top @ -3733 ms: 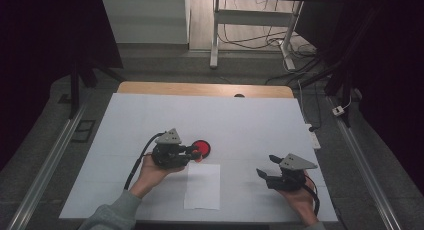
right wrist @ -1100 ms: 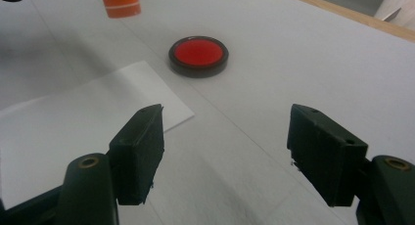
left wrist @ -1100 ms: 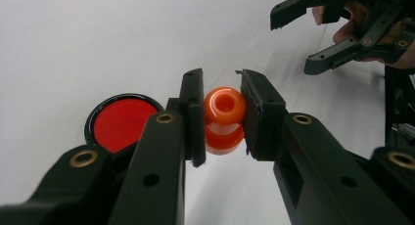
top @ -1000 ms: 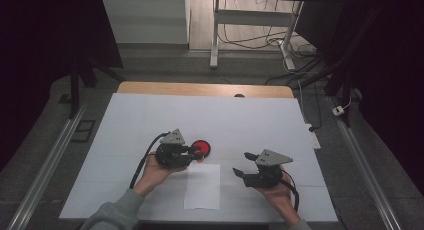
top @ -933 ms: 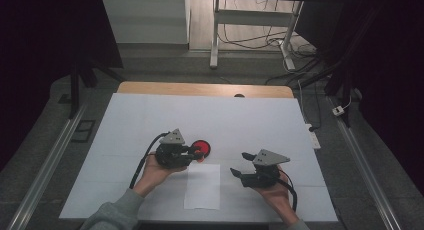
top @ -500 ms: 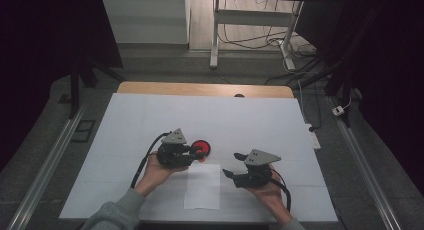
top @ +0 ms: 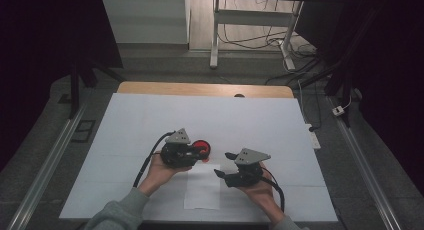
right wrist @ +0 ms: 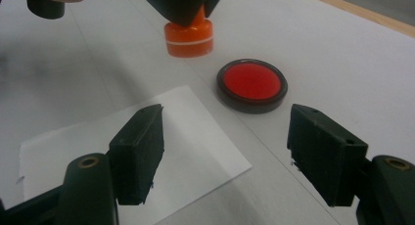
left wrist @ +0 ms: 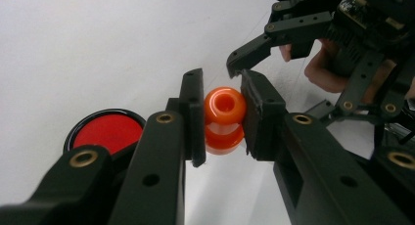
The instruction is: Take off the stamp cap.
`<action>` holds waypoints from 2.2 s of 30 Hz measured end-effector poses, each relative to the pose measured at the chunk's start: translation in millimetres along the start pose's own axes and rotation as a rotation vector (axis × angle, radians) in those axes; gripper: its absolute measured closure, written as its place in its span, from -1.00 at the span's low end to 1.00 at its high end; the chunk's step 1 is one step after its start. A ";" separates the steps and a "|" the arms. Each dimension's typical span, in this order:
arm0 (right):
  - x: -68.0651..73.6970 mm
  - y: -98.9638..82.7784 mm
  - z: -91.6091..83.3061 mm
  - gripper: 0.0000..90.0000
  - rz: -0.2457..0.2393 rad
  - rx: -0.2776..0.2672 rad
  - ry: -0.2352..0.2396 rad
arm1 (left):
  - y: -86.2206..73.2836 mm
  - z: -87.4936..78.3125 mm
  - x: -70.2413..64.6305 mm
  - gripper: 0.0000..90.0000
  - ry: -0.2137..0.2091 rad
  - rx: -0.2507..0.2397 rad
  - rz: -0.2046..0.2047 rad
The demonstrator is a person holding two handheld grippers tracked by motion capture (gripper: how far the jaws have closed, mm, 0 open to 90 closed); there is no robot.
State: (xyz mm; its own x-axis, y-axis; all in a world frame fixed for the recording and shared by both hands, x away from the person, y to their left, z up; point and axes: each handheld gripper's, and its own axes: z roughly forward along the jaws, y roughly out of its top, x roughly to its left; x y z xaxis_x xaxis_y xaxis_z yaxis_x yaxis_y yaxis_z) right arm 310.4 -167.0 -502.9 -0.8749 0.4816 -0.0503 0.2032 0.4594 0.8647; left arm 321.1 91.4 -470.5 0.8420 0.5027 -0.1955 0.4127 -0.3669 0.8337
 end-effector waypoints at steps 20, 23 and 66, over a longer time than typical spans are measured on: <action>14.5 13.3 20.7 -0.30 -0.022 -0.017 0.021 | 0.4 4.3 -1.5 0.60 -0.003 0.008 0.003; 15.4 14.3 22.9 -0.27 -0.027 -0.012 0.021 | 0.5 4.2 -1.6 0.60 -0.002 0.007 0.003; 18.6 18.8 34.1 0.33 0.002 -0.017 -0.007 | 0.0 4.7 -3.7 0.60 -0.010 0.008 0.011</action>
State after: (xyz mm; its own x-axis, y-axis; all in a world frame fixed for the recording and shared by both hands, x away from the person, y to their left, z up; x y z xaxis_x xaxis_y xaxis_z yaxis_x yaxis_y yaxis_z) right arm 312.9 -123.9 -504.6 -0.8713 0.4881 -0.0518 0.1978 0.4457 0.8731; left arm 319.6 85.9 -472.2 0.8498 0.4912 -0.1913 0.4060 -0.3786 0.8318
